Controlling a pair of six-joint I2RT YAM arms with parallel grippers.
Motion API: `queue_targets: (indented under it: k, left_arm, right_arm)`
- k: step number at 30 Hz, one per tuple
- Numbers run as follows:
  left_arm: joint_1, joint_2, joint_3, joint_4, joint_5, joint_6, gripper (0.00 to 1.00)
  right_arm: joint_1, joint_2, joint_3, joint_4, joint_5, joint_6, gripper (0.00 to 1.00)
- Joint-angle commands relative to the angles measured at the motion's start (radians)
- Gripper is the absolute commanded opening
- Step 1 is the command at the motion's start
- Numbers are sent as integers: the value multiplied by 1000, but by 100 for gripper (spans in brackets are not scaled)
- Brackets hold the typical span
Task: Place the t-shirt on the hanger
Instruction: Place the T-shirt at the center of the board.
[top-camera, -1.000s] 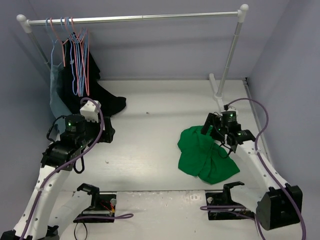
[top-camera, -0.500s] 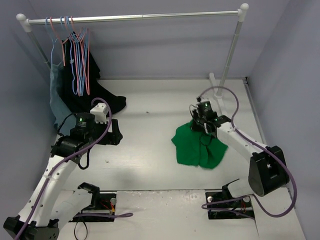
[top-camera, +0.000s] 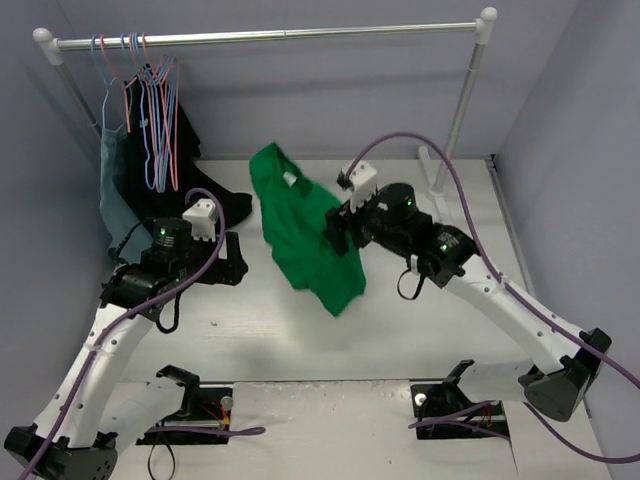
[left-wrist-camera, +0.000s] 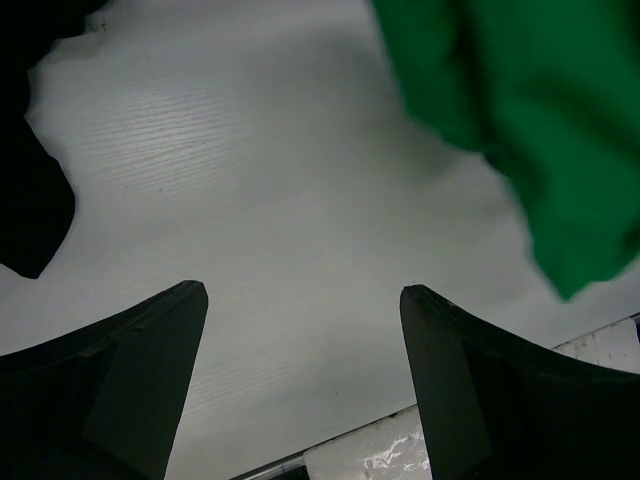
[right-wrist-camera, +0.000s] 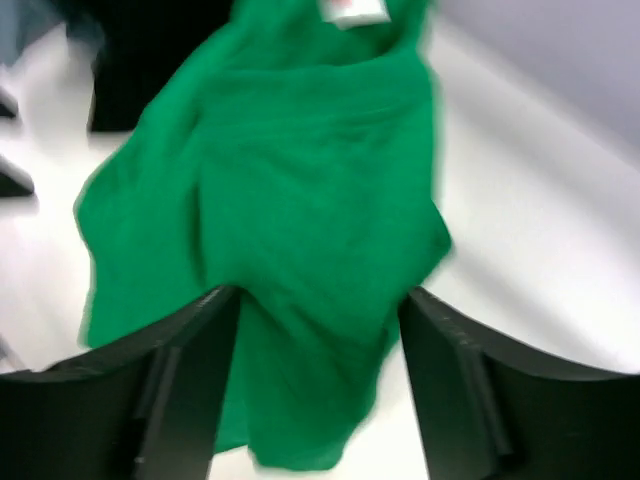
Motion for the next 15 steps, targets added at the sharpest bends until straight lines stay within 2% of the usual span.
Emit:
queue_targets:
  k: [1, 3, 7, 9, 10, 11, 12, 14, 15]
  left_arm:
    - [-8, -15, 22, 21, -9, -16, 79]
    - [-9, -26, -1, 21, -13, -35, 79]
    - [-11, -31, -79, 70, 10, -108, 79]
    - [-14, -17, -125, 105, 27, -143, 77]
    - [-17, -11, -136, 143, 29, -182, 75]
    - [-20, 10, -150, 160, 27, -203, 73]
    - [-23, 24, -154, 192, 24, -222, 66]
    - [-28, 73, -155, 211, 8, -275, 62]
    - [-28, 93, -156, 231, -14, -289, 62]
  right_arm:
    - [25, -38, -182, -102, -35, 29, 70]
    - [34, -91, -250, -115, -29, 88, 75]
    - [36, -176, -333, -106, 15, 155, 78]
    - [32, -194, -346, -73, 41, 169, 69]
    - [34, -191, -346, -62, 54, 171, 54]
    - [33, -170, -344, -39, 54, 177, 44]
    - [32, -155, -338, -30, 42, 178, 38]
    - [34, -106, -332, 12, -23, 171, 28]
    - [34, -87, -326, 29, -50, 169, 27]
